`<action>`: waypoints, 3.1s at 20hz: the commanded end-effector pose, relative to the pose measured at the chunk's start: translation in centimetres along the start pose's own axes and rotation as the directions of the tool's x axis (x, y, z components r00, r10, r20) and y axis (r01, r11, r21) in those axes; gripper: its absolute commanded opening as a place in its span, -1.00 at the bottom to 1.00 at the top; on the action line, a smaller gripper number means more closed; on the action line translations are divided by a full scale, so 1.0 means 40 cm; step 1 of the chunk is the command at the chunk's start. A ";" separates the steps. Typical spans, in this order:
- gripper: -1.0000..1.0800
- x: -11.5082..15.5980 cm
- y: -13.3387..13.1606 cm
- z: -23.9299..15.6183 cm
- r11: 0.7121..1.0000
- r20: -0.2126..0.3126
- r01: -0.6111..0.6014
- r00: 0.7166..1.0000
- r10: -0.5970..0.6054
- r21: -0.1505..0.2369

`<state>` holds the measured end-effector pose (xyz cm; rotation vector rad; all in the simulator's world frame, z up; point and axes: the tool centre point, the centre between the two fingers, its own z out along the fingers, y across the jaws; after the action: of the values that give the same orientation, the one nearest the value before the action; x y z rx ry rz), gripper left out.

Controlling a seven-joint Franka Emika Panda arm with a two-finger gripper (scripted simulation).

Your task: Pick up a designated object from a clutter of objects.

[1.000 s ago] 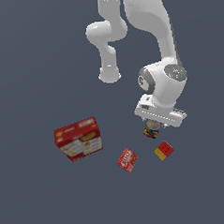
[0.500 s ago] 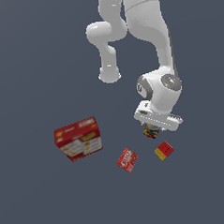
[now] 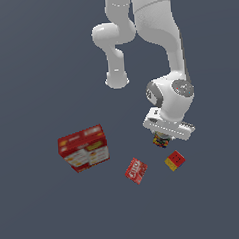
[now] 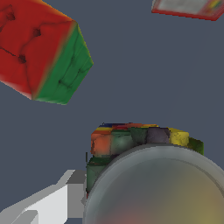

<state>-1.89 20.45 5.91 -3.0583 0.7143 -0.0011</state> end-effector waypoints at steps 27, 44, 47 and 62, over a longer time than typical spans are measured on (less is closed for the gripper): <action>-1.00 -0.011 0.202 -0.281 1.000 0.000 0.000 1.000 0.000 0.000; -1.00 -0.021 0.451 -0.642 1.000 0.003 0.000 1.000 0.000 0.003; -1.00 -0.021 0.496 -0.707 1.000 0.003 -0.001 1.000 0.001 0.003; -1.00 -0.014 0.636 -0.918 1.000 0.001 -0.002 1.000 0.002 -0.001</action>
<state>-13.61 -1.84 42.00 -3.0578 0.7180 0.0041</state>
